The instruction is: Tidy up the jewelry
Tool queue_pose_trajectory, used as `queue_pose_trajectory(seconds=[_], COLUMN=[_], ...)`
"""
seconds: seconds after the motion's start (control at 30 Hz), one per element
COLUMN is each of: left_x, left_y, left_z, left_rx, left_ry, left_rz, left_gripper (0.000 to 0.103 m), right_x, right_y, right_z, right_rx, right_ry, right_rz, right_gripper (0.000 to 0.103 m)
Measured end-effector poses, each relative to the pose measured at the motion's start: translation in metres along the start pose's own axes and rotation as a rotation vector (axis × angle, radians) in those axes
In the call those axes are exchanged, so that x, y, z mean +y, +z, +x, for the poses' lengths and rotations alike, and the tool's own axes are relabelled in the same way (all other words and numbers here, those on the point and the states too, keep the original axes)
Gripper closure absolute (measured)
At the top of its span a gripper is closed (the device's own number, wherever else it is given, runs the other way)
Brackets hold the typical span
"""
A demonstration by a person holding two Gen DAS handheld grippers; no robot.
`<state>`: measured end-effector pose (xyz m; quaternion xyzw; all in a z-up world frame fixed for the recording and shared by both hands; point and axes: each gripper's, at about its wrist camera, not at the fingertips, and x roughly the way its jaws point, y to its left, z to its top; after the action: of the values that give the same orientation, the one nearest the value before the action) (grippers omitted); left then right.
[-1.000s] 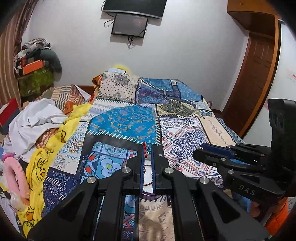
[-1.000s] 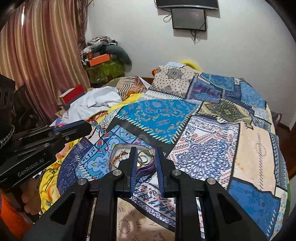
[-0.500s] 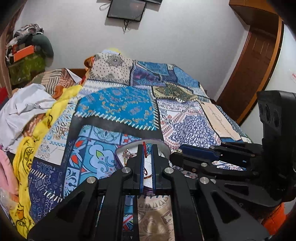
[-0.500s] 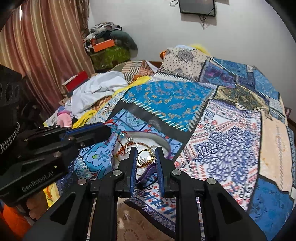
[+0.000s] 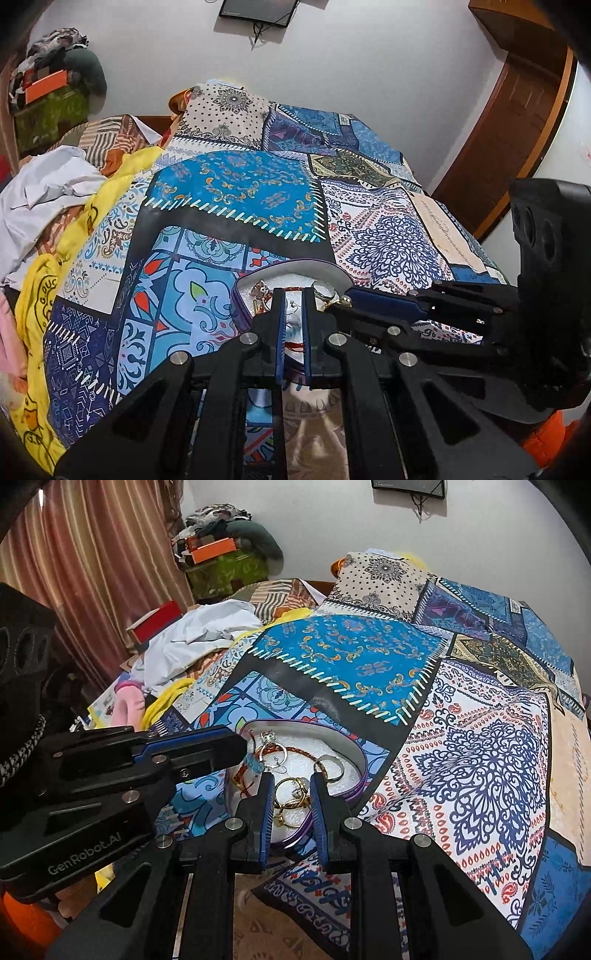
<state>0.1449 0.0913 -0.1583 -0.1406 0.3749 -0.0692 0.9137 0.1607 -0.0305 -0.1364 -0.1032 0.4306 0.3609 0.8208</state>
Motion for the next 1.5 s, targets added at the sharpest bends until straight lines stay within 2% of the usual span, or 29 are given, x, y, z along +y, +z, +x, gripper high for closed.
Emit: queue_pose_trajectory(seconds=[0.23, 0.3, 0.37, 0.63, 0.9, 0.97, 1.1, 1.3, 1.37, 1.4, 1.47, 1.5], left_x=[0.0, -0.001, -0.001, -0.015, -0.047, -0.055, -0.072, -0.096, -0.101, -0.104, -0.107, -0.108], left_y=[0.0, 0.0, 0.001, 0.008, 0.017, 0.018, 0.016, 0.001, -0.003, -0.005, -0.01, -0.011], left_z=[0.0, -0.002, -0.006, -0.037, -0.1, -0.118, -0.16, -0.218, -0.23, -0.235, -0.244, -0.246], left_rx=[0.011, 0.01, 0.006, -0.058, -0.195, -0.239, -0.35, -0.518, -0.55, -0.564, -0.584, -0.591], left_ry=[0.019, 0.026, 0.035, 0.074, 0.093, 0.098, 0.13, 0.184, 0.2, 0.206, 0.211, 0.215], left_rz=[-0.005, -0.009, -0.01, 0.014, 0.068, 0.076, 0.1, 0.124, 0.129, 0.132, 0.139, 0.14], left_gripper=[0.098, 0.098, 0.097, 0.096, 0.096, 0.089, 0.086, 0.066, 0.052, 0.048, 0.029, 0.024], right_x=[-0.002, -0.002, -0.002, -0.002, 0.006, 0.01, 0.019, 0.038, 0.046, 0.05, 0.054, 0.056], right_y=[0.002, 0.002, 0.003, 0.007, 0.011, 0.01, 0.005, -0.009, -0.016, -0.017, -0.021, -0.022], right_z=[0.003, 0.003, 0.0, -0.03, -0.101, -0.123, -0.173, -0.231, -0.246, -0.25, -0.257, -0.26], right_rx=[0.012, 0.016, 0.01, -0.053, -0.217, -0.269, -0.4, -0.57, -0.627, -0.647, -0.677, -0.691], right_ry=[-0.011, -0.011, -0.014, -0.037, -0.084, -0.099, -0.125, -0.162, -0.184, -0.195, -0.211, -0.221], right_rz=[0.009, 0.01, 0.011, 0.018, 0.02, 0.021, 0.022, 0.011, 0.005, 0.004, 0.003, 0.003], right_gripper=[0.085, 0.082, 0.075, 0.072, 0.072, 0.072, 0.072, 0.069, 0.057, 0.054, 0.043, 0.039])
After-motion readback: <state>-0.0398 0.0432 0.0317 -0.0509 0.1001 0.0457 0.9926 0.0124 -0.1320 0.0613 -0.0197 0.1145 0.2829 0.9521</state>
